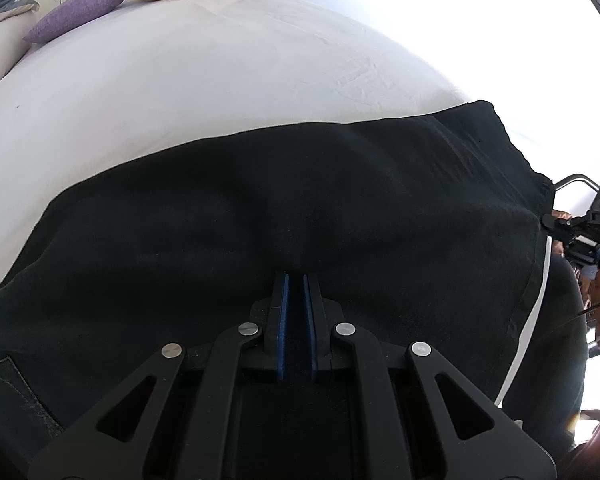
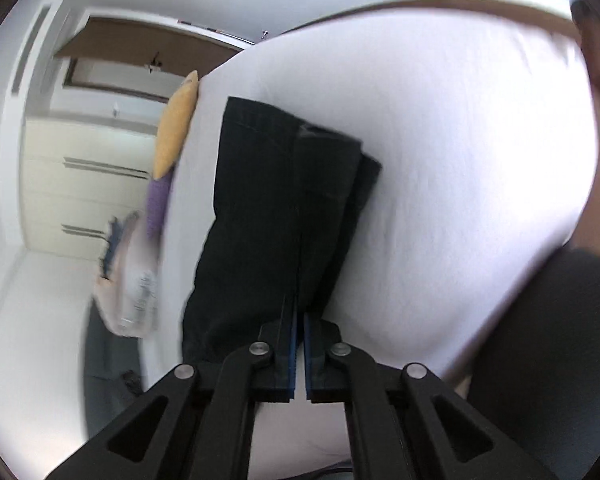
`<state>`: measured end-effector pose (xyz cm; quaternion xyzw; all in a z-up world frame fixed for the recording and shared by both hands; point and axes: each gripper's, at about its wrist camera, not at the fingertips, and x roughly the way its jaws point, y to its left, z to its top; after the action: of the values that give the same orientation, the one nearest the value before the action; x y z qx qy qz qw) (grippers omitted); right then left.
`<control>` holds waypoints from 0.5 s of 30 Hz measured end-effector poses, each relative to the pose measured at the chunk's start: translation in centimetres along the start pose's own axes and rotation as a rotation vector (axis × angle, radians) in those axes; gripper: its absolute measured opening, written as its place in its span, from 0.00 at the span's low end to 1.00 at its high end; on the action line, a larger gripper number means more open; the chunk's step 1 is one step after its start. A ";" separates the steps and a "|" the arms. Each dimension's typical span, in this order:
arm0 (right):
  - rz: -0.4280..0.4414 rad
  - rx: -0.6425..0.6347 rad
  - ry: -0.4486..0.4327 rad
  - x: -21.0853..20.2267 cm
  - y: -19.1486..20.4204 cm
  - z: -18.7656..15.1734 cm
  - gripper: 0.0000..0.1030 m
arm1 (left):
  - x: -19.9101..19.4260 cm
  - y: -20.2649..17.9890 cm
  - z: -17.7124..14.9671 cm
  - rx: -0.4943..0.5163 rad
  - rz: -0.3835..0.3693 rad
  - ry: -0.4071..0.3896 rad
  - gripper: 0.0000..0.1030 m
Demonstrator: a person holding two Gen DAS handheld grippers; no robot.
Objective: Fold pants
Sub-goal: 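Smooth the folded jeans with the left gripper while the right gripper holds the hem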
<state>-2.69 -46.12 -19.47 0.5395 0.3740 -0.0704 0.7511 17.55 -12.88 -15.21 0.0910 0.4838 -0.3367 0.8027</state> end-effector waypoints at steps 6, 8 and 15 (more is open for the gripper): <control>-0.024 -0.093 -0.139 -4.5 3.1 2.3 0.22 | -1.7 -1.5 0.8 0.006 -0.028 -0.035 0.09; 0.140 -0.170 -0.058 -2.8 6.2 2.0 0.21 | -1.9 -1.9 1.0 -0.001 -0.049 -0.045 0.09; 0.307 -0.170 0.371 11.9 10.6 -3.7 0.16 | -0.6 -2.2 0.1 -0.024 -0.040 -0.017 0.09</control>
<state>9.36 -35.01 -19.54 0.5285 0.4236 0.1767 0.7141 16.04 -14.25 -14.25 0.0689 0.4828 -0.3477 0.8008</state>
